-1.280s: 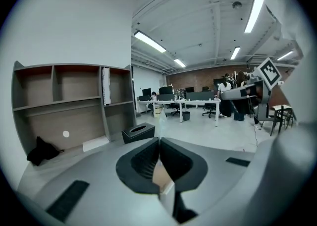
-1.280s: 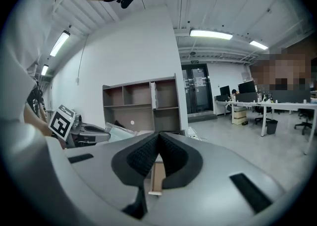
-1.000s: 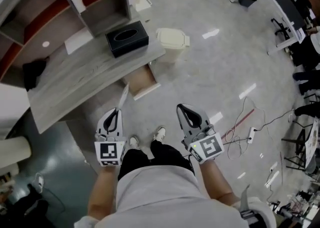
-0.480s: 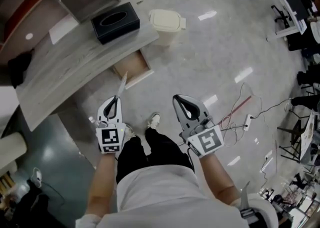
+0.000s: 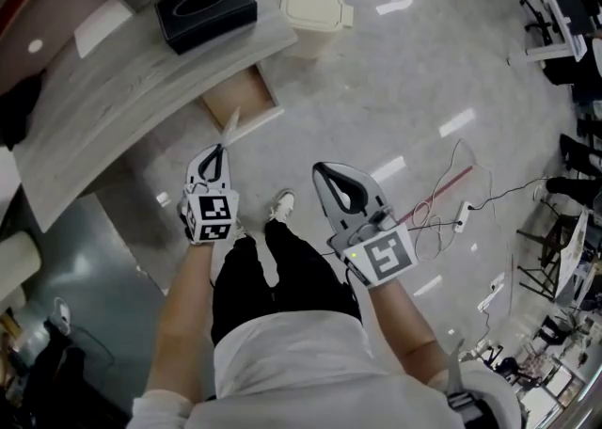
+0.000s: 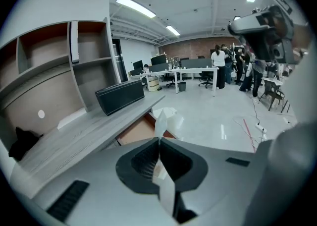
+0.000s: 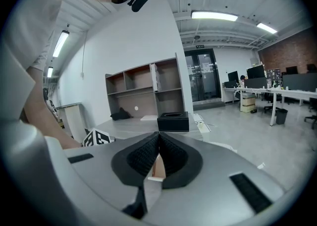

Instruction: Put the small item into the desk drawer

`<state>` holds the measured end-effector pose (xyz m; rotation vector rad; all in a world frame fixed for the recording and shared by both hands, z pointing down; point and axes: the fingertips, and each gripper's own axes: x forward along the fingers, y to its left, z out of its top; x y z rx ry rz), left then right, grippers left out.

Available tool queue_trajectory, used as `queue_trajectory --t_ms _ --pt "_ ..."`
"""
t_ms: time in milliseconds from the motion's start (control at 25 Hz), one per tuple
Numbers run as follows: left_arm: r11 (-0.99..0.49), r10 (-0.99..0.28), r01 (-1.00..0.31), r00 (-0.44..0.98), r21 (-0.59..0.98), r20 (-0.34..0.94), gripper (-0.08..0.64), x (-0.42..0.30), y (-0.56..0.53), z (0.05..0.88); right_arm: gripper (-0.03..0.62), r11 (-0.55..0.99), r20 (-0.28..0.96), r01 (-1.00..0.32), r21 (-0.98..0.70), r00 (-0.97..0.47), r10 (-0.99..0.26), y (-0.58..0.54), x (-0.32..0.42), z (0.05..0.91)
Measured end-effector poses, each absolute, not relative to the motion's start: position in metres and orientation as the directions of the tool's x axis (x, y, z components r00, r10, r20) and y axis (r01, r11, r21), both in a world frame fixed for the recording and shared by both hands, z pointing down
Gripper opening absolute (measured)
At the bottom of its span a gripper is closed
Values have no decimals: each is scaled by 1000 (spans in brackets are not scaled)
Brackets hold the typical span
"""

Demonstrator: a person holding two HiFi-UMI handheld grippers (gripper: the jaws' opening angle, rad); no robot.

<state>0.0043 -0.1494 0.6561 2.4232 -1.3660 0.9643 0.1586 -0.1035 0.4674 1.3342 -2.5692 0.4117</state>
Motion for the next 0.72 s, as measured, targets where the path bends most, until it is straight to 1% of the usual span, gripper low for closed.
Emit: queue_trajectory --t_ms 280,720 --pt "-602 -644 -777 337 -183 687 21 6 -164 697 23 525 348 -836 -161 -546 -762 -104 169 492" --pt "-660 -597 -720 329 -215 732 21 22 -165 748 23 529 380 -832 -169 -550 -743 -99 168 521"
